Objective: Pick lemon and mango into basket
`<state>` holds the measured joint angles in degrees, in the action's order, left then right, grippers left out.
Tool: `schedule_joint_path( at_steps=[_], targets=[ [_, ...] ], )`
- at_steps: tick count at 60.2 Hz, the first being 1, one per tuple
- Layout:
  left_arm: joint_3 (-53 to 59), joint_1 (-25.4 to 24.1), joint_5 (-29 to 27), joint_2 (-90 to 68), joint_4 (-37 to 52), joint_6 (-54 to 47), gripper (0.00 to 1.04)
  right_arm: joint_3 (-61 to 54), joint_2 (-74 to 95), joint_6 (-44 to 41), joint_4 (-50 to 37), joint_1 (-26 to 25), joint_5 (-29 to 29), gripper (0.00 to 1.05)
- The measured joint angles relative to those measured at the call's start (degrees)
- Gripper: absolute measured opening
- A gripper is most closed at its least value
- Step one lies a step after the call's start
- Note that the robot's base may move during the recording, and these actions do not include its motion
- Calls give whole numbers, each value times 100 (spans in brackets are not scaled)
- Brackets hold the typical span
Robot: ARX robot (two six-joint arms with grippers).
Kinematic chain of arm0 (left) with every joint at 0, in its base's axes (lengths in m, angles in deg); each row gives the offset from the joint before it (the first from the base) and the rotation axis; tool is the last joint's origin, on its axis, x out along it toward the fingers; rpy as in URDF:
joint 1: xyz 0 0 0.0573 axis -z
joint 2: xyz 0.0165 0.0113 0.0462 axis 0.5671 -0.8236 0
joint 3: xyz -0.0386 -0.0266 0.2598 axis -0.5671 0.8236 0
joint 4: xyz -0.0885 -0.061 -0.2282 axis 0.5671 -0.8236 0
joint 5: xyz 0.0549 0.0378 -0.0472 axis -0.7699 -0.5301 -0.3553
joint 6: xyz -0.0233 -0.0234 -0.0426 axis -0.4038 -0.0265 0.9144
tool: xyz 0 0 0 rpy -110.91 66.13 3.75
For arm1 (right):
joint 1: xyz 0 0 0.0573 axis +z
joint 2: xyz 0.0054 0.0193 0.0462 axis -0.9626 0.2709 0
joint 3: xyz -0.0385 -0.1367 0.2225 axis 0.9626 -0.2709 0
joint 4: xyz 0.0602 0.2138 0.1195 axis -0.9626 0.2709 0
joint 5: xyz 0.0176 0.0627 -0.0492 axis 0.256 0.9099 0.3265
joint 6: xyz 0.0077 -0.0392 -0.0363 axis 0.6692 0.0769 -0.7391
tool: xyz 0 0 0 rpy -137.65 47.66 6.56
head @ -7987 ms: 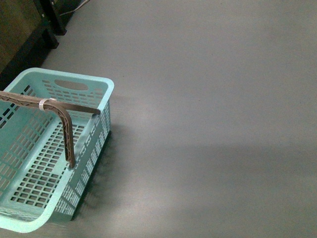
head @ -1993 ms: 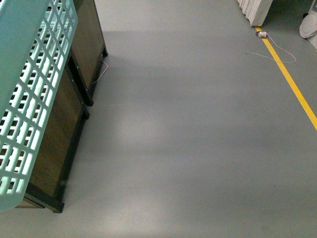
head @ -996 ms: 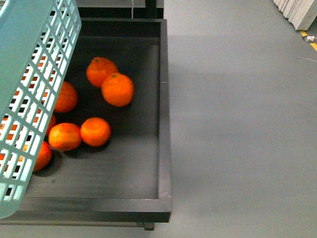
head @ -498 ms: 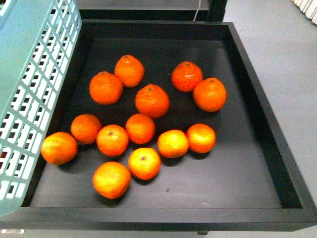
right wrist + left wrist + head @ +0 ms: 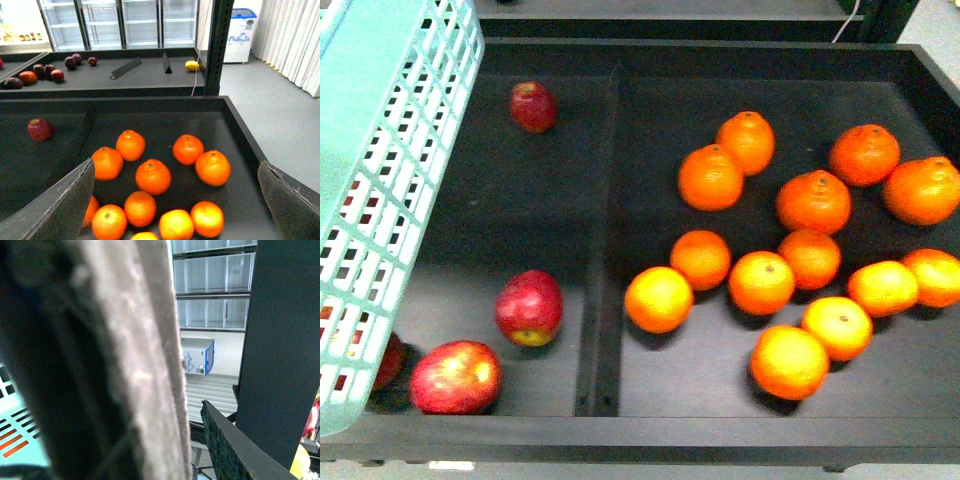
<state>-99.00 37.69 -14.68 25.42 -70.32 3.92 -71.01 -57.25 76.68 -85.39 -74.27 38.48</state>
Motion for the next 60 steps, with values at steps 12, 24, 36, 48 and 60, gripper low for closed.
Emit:
schedule_joint_path(
  at_steps=[12,24,36,48,60],
  targets=[
    [0,0,-11,2,0,-2,26,0,0,-2,0,0,-7,96],
    [-2,0,-7,2,0,2,26,0,-4,0,0,0,2,96],
    [0,0,-9,2,0,2,26,0,0,0,0,0,7,96],
    [0,-4,-15,0,0,-4,26,0,0,0,0,0,2,96],
    [0,-4,-9,0,0,0,26,0,-2,0,-4,0,-2,96]
  ],
)
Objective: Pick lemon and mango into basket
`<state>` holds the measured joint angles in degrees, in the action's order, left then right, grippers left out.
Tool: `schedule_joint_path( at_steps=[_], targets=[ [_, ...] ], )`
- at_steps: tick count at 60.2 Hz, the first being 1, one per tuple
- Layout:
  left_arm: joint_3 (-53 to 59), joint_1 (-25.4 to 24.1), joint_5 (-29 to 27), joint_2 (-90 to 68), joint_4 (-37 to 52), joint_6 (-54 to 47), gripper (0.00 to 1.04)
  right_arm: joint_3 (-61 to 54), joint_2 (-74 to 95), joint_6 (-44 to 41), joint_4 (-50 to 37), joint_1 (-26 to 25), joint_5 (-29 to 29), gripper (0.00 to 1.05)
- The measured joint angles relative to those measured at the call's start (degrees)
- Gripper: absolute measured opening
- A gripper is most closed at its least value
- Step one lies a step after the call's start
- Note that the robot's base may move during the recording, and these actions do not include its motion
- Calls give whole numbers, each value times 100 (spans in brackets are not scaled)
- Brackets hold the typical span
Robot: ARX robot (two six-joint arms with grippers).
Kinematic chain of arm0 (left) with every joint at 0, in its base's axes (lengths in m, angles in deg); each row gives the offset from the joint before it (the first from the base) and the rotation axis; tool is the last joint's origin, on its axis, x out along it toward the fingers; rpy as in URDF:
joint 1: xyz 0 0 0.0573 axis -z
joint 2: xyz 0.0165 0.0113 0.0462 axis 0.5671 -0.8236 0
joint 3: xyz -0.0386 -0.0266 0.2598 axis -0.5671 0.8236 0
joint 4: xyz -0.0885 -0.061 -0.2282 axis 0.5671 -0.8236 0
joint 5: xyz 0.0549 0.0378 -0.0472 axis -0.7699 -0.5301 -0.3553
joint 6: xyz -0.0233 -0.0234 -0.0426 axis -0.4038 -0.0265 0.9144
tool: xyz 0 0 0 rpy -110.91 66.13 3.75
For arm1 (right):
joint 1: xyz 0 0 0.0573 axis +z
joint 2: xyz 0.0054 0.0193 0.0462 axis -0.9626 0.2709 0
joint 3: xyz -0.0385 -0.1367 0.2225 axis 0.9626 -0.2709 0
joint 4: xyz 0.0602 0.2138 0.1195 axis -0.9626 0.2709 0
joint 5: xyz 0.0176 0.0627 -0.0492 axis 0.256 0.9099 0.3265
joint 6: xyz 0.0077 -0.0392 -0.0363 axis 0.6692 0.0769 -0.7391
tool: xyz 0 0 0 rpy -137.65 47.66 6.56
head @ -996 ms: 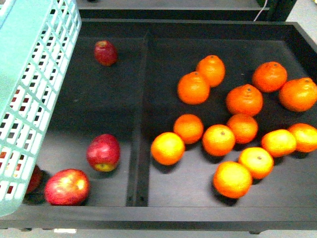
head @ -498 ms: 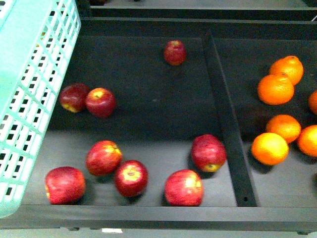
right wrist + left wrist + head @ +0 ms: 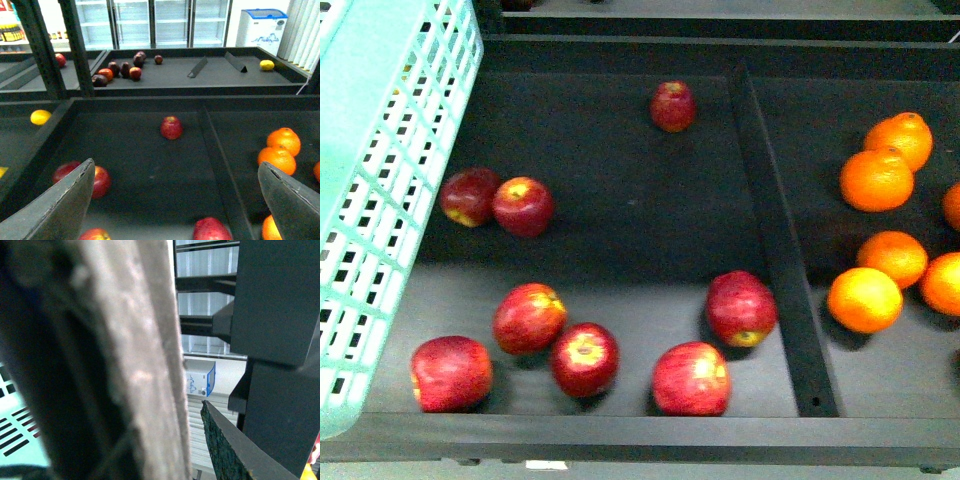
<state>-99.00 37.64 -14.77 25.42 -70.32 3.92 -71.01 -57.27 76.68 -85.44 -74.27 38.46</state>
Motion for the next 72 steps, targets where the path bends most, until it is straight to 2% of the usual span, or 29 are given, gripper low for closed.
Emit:
schedule_joint_path(
  at_steps=[72],
  targets=[
    [0,0,2,0,0,0,26,0,-2,2,4,0,9,96]
  ],
)
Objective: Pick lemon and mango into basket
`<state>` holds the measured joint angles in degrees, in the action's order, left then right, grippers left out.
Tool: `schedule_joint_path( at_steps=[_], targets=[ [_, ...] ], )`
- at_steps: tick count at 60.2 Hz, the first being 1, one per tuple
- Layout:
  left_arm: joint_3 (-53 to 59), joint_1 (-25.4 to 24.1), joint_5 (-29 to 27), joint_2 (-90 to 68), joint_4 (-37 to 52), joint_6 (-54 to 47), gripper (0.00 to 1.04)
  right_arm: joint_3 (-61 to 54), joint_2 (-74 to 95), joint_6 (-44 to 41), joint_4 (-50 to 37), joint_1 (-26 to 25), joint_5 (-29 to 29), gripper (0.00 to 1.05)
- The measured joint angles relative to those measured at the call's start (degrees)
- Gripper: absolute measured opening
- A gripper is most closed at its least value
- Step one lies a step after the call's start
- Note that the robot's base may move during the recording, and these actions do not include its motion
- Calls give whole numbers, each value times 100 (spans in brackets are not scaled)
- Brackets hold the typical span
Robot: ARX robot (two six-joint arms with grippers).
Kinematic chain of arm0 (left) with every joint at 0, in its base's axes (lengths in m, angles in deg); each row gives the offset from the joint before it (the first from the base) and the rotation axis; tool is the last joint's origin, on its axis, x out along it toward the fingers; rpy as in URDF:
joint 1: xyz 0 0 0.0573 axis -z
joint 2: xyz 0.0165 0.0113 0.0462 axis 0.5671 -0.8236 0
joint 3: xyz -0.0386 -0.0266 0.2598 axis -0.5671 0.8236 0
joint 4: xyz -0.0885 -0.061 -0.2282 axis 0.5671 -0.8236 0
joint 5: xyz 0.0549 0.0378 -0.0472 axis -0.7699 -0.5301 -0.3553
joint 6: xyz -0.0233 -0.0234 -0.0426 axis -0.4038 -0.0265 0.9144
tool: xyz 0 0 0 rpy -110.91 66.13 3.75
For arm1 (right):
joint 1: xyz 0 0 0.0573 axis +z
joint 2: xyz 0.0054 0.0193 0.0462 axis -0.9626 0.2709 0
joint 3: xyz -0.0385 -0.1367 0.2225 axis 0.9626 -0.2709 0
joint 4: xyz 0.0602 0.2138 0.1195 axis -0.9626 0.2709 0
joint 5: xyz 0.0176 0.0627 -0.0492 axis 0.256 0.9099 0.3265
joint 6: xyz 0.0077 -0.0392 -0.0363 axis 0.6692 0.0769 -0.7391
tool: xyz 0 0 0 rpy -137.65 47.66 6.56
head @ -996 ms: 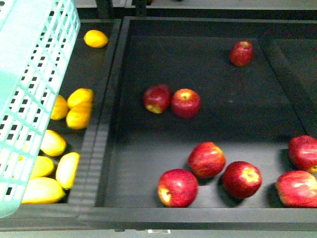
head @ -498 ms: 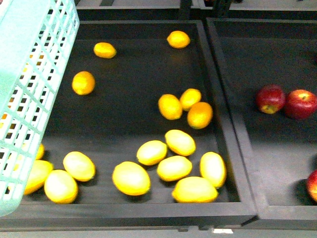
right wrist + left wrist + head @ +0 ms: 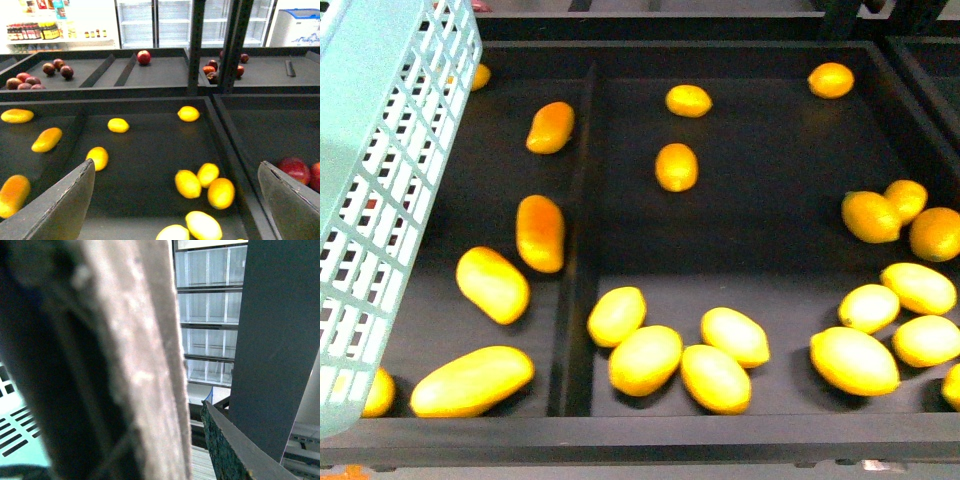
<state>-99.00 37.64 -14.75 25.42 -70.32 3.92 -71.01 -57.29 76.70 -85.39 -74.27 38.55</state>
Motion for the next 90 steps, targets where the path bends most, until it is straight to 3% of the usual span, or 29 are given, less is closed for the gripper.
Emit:
schedule_joint_path(
  at_steps=[24,28,32,39,44,57,72,90],
  targets=[
    [-15,-61,-199,-4,-44,-214,26,-7,0,-2,0,-7,37,96],
    [-575,87,-304,-315,-1276,-732,26,-7,0,-2,0,-7,22,96],
    [-1204,264,-345,-798,-2417,-1965,25,-7,-2,-2,0,-7,24,96],
    [-1521,522,-426,-1388,-2511,-3536,24,-7,0,-2,0,-7,13,96],
    [-1700,765,-385,-1755,-2087,-3963,10,-7,0,-2,0,-7,9,96],
    [-2345,1532,236,-2699,-1692,-3974,7,-7,0,-2,0,-7,2,96],
    [-2909,2551,1320,-3254,-1698,-3620,6,-7,0,-2,0,-7,2,96],
    [-2896,3038,1464,-3147,-1397,-3038,6,-7,0,-2,0,-7,4,96]
  ],
)
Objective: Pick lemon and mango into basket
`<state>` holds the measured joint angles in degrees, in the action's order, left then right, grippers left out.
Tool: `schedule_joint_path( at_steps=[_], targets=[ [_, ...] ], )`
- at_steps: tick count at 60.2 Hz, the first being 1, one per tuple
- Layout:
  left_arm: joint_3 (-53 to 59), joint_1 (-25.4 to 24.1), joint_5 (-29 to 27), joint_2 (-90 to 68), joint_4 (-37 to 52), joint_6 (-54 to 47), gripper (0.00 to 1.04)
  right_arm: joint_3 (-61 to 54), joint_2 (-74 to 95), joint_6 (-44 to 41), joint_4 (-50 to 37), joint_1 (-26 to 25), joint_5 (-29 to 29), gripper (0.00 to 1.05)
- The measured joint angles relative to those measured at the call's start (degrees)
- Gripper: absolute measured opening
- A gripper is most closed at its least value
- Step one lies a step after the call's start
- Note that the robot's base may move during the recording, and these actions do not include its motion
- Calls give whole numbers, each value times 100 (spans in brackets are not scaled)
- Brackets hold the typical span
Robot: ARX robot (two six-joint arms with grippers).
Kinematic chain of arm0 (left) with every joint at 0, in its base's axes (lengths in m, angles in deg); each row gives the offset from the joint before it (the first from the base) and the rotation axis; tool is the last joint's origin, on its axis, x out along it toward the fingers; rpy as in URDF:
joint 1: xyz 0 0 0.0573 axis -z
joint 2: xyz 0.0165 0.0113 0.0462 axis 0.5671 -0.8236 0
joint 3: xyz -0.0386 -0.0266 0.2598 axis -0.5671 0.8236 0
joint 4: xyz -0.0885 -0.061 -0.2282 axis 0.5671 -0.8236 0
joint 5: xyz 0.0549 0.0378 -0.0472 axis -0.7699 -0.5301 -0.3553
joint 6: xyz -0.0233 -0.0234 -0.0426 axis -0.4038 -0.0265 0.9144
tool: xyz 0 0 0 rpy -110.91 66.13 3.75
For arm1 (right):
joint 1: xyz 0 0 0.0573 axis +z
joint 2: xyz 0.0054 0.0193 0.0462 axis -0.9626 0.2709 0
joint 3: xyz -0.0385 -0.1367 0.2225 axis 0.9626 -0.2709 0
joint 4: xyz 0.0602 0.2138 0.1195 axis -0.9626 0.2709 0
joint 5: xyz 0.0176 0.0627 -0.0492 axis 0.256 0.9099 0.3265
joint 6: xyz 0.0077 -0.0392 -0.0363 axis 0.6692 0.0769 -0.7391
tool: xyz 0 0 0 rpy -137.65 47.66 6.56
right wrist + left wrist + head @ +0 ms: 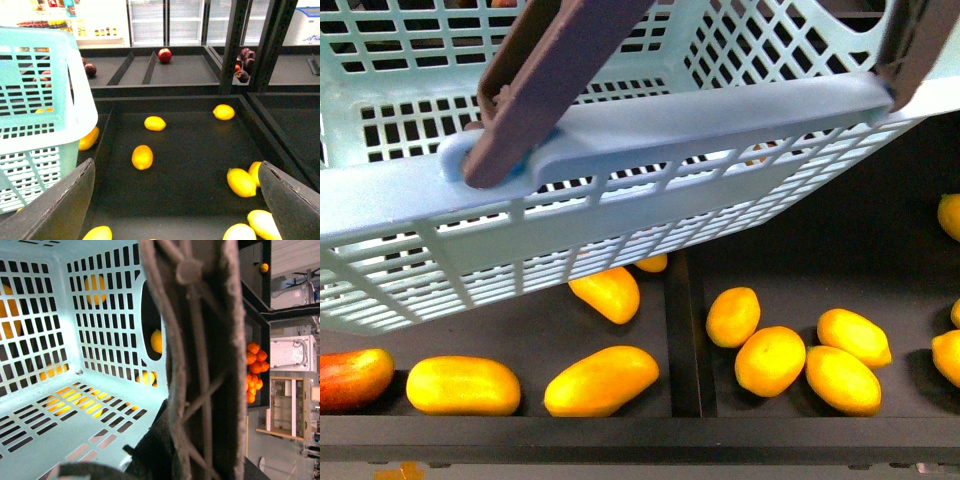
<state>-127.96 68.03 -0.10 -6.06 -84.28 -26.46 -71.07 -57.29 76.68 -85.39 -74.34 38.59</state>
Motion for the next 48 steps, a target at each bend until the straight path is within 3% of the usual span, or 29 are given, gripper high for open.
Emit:
schedule_joint_path(
  at_steps=[38,43,48],
  targets=[
    [31,166,9,120,0,101,6,17,33,11,42,-7,35,96],
    [31,164,17,120,0,103,6,874,1469,299,1993,-476,839,96],
    [31,175,61,120,0,101,6,1010,2835,168,1751,-1123,1126,96]
  ],
)
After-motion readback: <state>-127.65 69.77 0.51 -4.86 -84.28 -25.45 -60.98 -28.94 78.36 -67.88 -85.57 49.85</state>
